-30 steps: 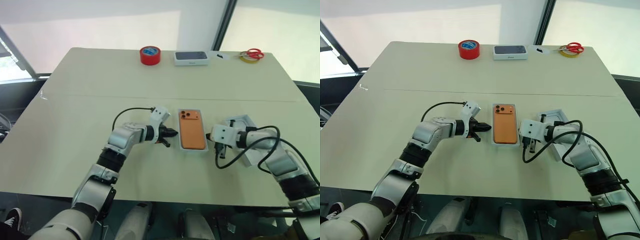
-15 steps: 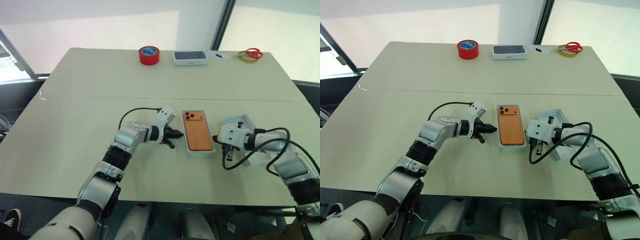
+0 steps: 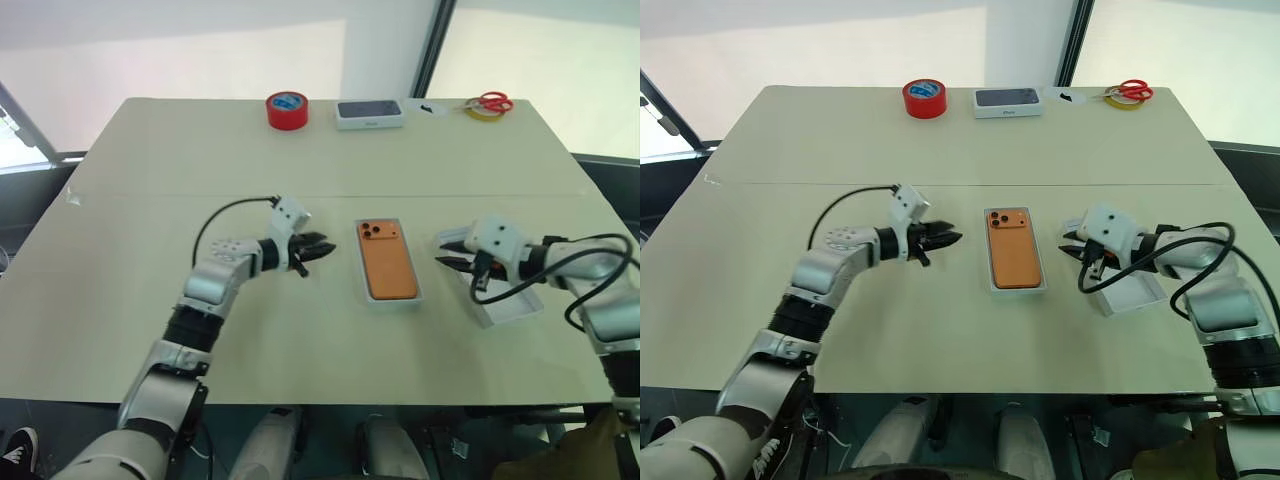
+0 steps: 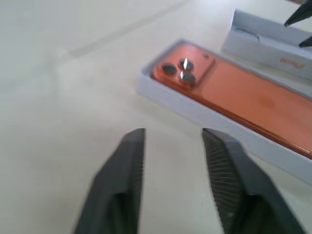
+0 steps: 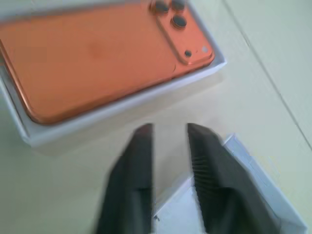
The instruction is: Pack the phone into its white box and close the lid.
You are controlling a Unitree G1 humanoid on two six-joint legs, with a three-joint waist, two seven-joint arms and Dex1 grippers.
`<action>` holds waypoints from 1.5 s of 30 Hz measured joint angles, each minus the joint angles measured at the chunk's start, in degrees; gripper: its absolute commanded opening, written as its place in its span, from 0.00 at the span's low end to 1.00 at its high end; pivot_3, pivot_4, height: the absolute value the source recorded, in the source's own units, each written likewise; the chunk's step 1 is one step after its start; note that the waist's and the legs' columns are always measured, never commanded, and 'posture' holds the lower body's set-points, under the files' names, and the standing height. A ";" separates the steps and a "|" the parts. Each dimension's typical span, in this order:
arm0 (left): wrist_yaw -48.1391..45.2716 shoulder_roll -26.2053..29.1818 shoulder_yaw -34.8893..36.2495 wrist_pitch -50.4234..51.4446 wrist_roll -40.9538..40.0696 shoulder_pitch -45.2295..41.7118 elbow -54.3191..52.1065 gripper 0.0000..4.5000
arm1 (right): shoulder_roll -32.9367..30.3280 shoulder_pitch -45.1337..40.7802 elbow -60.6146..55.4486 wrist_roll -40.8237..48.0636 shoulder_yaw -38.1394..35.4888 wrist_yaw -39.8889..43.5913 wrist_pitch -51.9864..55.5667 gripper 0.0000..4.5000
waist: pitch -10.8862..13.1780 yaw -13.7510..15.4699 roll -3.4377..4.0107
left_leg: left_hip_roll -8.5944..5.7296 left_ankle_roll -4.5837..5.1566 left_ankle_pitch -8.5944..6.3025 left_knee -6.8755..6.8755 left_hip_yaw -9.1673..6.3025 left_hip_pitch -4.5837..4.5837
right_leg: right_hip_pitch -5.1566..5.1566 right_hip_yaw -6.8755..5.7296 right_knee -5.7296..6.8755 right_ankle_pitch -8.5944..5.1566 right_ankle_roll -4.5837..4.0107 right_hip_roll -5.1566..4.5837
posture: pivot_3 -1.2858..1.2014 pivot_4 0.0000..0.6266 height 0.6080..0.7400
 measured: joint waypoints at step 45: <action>-17.25 15.10 8.51 -26.17 -6.15 19.81 -11.29 1.00 | 5.50 -8.76 -15.92 13.96 3.48 -30.29 74.85 0.01 | -0.06 -0.34 0.09 | 0.04 0.07 -0.02 0.03 0.13 -0.75 | -0.85 0.13 0.19 -0.01 -0.10 0.00 | 0.52 0.24 0.97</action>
